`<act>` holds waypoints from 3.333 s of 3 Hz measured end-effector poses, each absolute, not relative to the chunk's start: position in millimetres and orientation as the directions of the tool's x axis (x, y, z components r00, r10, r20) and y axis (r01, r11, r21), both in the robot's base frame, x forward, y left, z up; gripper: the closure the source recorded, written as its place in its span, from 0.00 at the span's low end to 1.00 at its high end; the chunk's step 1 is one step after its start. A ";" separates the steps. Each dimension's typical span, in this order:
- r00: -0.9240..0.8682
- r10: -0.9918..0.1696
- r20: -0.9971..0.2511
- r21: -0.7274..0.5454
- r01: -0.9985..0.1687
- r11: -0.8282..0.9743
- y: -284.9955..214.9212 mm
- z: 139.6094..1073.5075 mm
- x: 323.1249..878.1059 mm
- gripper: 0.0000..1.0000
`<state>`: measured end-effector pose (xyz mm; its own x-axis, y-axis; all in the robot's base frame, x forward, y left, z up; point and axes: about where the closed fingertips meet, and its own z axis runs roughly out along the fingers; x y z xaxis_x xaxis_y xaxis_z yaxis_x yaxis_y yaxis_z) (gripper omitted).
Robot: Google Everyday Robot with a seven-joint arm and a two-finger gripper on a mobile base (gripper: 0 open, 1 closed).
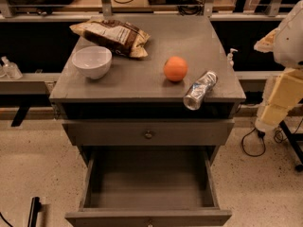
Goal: Place redbull can into middle drawer
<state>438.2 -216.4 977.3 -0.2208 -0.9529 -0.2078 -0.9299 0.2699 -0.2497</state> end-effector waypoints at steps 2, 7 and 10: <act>-0.149 -0.972 -0.184 -0.266 -0.944 0.195 -213.7 973.4 447.4 0.00; 0.573 -0.820 0.011 -0.142 -0.810 -0.568 -162.0 889.2 547.8 0.00; 0.623 -0.782 0.005 -0.094 -0.778 -0.621 -164.4 847.9 573.4 0.16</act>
Offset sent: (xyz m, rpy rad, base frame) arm 0.0447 0.0107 -0.0244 -0.1331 -0.0304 0.3542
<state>573.4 -164.4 847.9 0.6235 -0.7818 0.0054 -0.7780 -0.6211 -0.0943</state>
